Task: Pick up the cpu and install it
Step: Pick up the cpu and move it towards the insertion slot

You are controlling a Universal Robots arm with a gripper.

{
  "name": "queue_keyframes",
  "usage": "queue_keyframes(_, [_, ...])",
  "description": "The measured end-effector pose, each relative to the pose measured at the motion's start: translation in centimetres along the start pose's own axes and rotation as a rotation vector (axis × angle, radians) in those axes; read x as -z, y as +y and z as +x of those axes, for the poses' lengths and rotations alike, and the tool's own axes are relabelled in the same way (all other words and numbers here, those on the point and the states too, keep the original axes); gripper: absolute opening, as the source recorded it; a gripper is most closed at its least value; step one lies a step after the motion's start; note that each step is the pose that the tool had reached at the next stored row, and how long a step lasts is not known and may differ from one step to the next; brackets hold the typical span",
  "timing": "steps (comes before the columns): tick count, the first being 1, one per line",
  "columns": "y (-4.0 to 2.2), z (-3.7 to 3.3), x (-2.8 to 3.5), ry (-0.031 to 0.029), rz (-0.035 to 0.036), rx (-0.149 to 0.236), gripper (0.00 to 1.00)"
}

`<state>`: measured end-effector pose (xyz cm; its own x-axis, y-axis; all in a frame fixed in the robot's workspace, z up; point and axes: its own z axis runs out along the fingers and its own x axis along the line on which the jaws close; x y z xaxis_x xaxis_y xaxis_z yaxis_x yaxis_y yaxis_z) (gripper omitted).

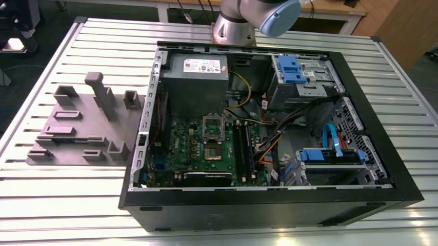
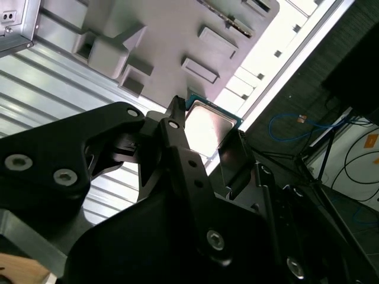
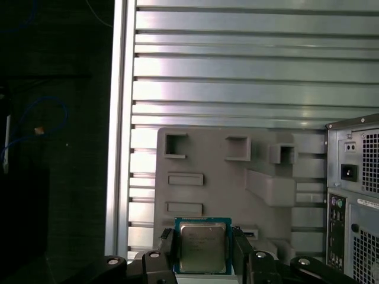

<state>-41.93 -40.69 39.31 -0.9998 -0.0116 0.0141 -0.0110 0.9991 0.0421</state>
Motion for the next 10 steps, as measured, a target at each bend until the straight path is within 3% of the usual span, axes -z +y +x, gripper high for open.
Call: queue_keyframes(10, [0.0, -0.6, 0.0, 0.0, 0.0, 0.0, 0.47])
